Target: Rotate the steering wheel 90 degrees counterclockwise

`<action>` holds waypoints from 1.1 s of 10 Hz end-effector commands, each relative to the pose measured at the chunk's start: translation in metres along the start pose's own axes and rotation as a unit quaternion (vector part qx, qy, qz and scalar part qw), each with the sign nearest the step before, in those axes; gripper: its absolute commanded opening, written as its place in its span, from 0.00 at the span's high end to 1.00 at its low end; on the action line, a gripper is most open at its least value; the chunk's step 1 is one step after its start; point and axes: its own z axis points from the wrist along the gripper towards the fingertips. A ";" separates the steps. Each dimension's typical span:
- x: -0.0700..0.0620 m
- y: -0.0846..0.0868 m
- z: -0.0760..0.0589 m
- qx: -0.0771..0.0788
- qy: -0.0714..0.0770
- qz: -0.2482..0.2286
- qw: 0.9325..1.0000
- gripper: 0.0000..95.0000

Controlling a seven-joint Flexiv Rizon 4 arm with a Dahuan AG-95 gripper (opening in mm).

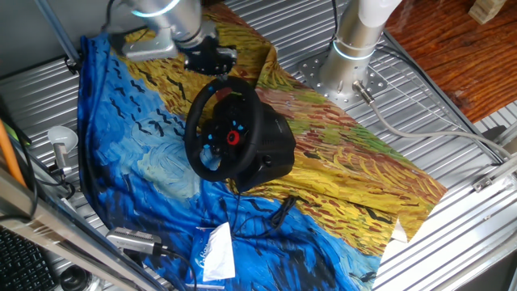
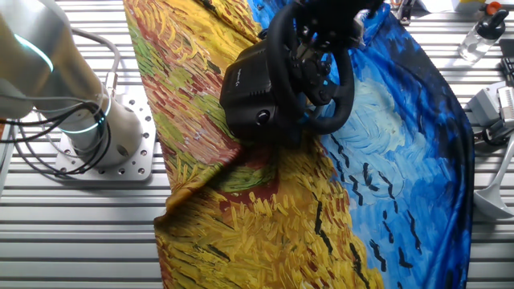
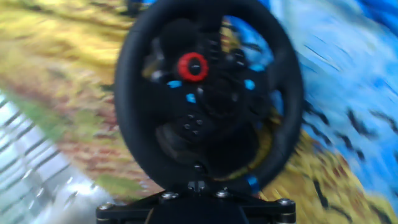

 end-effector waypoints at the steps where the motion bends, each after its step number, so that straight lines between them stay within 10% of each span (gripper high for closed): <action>1: 0.008 -0.001 0.002 0.175 0.010 0.010 0.984 1.00; 3: 0.008 -0.003 0.004 0.178 -0.008 0.019 0.984 1.00; 8: 0.009 -0.033 0.011 0.102 -0.103 0.006 0.989 1.00; 11: 0.008 -0.035 0.012 0.073 -0.123 0.005 0.990 1.00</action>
